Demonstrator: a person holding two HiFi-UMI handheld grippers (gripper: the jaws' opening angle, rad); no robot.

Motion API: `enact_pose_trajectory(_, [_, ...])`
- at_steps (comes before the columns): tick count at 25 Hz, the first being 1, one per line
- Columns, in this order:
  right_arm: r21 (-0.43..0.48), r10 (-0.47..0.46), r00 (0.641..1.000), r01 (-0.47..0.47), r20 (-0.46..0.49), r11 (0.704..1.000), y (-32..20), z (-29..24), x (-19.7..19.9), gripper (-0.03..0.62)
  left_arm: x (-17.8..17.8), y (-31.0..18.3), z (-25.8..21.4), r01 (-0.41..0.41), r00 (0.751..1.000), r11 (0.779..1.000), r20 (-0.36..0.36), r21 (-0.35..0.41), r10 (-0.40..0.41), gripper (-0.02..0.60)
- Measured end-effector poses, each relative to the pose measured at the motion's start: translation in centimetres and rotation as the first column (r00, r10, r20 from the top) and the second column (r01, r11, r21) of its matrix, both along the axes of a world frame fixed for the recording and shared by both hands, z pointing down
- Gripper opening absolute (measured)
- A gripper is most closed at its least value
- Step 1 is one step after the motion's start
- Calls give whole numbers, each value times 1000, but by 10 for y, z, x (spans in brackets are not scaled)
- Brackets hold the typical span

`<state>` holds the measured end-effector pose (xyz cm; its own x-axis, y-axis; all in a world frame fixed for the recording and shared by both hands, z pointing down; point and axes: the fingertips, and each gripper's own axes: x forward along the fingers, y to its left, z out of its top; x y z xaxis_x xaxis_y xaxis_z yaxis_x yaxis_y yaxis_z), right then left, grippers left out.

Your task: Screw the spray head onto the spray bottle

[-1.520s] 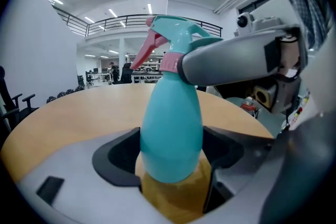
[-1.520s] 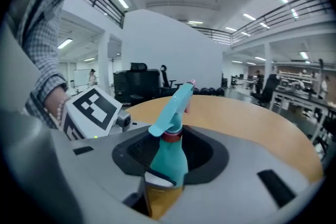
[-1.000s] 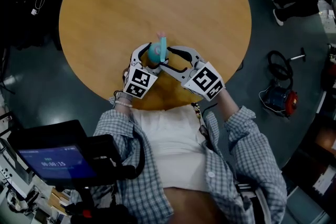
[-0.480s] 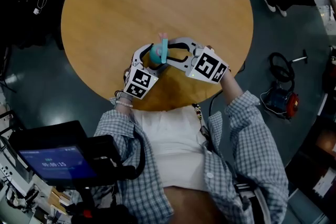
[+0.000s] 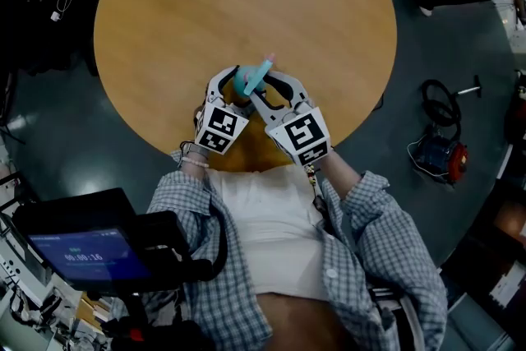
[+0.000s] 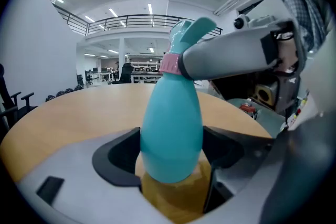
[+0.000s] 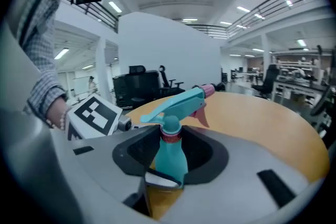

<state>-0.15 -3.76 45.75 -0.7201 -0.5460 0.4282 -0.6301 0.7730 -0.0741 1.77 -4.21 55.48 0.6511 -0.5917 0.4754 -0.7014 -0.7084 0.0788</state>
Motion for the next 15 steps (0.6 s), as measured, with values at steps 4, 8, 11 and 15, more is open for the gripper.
enact_pose_trajectory(4, [-30,223,975,-223,-16,974,-3,2,1,121,-2,-1,1,21,1000,1000,0,-1,-21,374])
enact_pose_trajectory(8, [-20,140,990,-140,19,990,-4,4,-1,121,-1,-2,2,7,1000,1000,-7,-4,-7,374])
enact_pose_trajectory(11, [-10,-14,1000,14,26,1000,-4,5,0,121,1,-2,3,-24,1000,1000,-6,-8,24,374])
enact_pose_trajectory(15, [17,-107,994,107,-20,994,-3,5,-2,121,1,-2,4,-35,999,999,-10,-7,35,374])
